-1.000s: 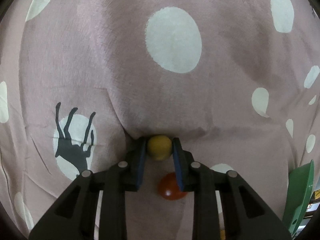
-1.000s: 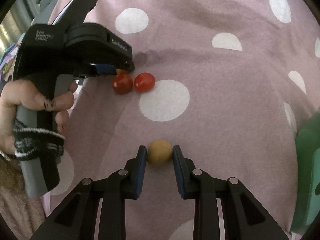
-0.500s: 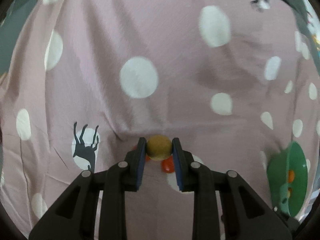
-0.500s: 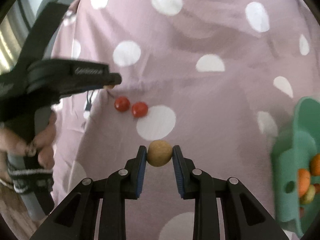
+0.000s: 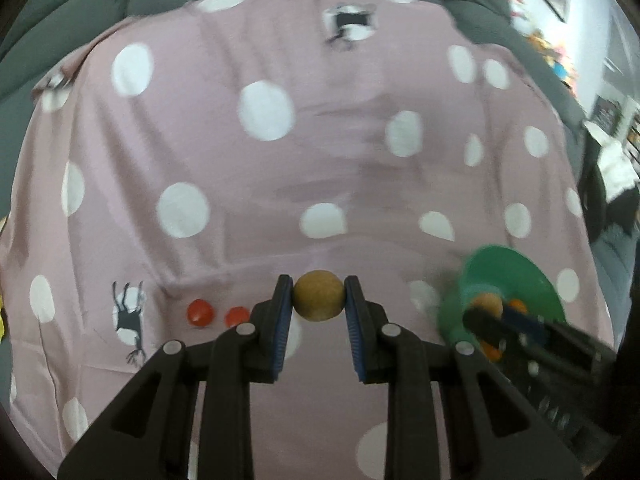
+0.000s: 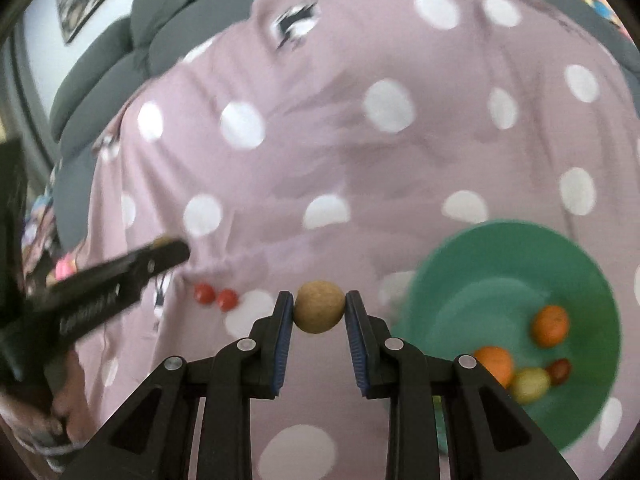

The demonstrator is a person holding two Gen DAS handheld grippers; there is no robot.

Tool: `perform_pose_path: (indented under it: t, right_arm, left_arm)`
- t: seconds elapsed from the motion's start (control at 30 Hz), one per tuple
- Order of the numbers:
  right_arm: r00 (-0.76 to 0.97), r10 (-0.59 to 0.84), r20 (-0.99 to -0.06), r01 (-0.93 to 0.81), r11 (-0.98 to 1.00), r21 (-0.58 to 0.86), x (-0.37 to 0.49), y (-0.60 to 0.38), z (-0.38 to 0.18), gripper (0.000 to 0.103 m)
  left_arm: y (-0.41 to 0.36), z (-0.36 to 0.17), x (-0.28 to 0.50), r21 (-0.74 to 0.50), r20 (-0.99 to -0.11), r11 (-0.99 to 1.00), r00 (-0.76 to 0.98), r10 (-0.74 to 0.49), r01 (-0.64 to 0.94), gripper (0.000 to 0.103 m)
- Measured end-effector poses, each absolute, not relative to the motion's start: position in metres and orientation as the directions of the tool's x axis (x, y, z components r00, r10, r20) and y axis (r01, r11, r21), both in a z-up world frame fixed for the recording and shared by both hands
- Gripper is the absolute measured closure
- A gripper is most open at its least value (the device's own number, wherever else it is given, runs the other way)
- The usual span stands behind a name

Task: Organize fruits
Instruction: 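Carry the yellow and tan fruits over the green bowl with both grippers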

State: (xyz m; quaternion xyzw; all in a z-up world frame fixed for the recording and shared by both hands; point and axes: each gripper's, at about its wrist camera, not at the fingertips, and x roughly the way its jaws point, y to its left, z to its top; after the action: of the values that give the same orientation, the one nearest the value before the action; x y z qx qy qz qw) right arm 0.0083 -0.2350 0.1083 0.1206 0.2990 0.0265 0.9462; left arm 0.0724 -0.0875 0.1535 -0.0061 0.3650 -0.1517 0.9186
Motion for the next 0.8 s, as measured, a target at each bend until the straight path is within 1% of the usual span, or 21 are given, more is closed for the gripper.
perform_pose_path:
  t: [0.13, 0.23, 0.4, 0.6, 0.8]
  right_arm:
    - [0.847, 0.051, -0.529, 0.100, 0.962, 0.252, -0.006, -0.260, 0.116, 0.074]
    - [0.862, 0.019, -0.506, 0.148, 0.946, 0.288, -0.016, -0.282, 0.121, 0.074]
    - [0.866, -0.076, -0.495, 0.251, 0.922, 0.296, -0.034, -0.316, 0.123, 0.074]
    - [0.850, -0.152, -0.505, 0.348, 0.881, 0.321, -0.049, -0.348, 0.118, 0.074]
    - [0.826, -0.175, -0.536, 0.401, 0.851, 0.340, -0.051, -0.366, 0.110, 0.074]
  left_arm:
    - [-0.117, 0.156, 0.061, -0.123, -0.654, 0.932, 0.678, -0.334, 0.340, 0.077]
    - [-0.146, 0.155, 0.051, -0.132, -0.642, 0.908, 0.664, -0.383, 0.397, 0.077]
    - [-0.188, 0.146, 0.041, -0.136, -0.652, 0.872, 0.620, -0.436, 0.470, 0.077]
    - [-0.227, 0.132, 0.034, -0.141, -0.673, 0.838, 0.570, -0.472, 0.527, 0.077]
    - [-0.250, 0.118, 0.032, -0.136, -0.702, 0.825, 0.534, -0.471, 0.549, 0.077]
